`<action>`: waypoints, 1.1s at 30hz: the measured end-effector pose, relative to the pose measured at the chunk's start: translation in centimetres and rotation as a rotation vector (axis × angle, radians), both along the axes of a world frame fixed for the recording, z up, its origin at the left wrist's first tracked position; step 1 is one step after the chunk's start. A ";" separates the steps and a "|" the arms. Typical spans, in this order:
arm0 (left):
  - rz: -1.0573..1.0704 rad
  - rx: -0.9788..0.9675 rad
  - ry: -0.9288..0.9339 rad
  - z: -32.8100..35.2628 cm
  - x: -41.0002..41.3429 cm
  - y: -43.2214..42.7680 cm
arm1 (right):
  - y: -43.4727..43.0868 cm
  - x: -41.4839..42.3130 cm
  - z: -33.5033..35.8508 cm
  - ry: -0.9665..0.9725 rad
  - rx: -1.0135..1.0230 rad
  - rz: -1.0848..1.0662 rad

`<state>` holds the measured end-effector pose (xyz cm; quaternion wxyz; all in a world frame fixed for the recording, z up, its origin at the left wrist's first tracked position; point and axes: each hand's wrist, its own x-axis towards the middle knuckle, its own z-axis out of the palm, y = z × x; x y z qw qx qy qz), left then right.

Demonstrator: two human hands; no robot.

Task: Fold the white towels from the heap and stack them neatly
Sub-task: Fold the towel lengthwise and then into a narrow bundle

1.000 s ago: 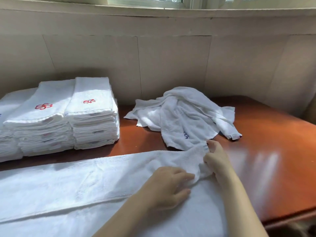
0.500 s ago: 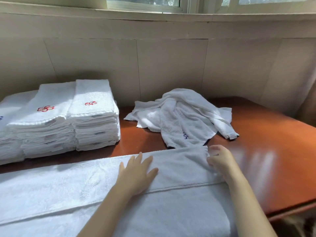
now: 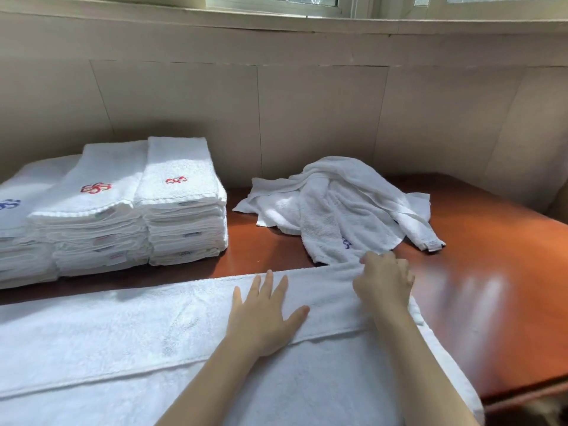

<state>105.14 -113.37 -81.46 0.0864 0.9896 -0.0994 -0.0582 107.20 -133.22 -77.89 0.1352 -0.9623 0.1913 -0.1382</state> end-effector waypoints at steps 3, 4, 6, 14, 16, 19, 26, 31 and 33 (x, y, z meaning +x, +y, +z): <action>-0.013 -0.033 -0.002 0.1 0.3 0.4 | 3.7 0.3 -0.4 0.048 0.039 0.416; -0.006 -0.039 -0.008 0.3 0.5 0.8 | 4.8 0.3 -0.9 0.165 0.042 0.526; 0.052 -0.027 -0.019 0.6 0.9 2.6 | 6.1 0.3 -2.0 0.399 0.004 0.601; 0.686 -0.020 0.100 1.2 -2.3 19.6 | 7.3 0.8 -3.2 0.342 -0.027 0.491; 0.816 0.008 0.044 0.7 -4.3 23.3 | 7.2 1.3 -3.3 0.343 -0.031 0.505; 0.802 0.035 -0.035 0.2 -5.7 26.0 | 7.1 2.6 -3.6 0.343 -0.050 0.519; 0.773 0.057 -0.054 0.5 -2.8 27.0 | 7.9 5.2 -3.9 0.341 -0.062 0.507; 0.971 0.001 -0.024 1.6 -2.7 33.7 | 7.5 7.0 -5.2 0.312 -0.087 0.465; 1.047 -0.011 0.021 1.7 -4.2 37.3 | 7.3 8.0 -6.2 0.282 -0.090 0.454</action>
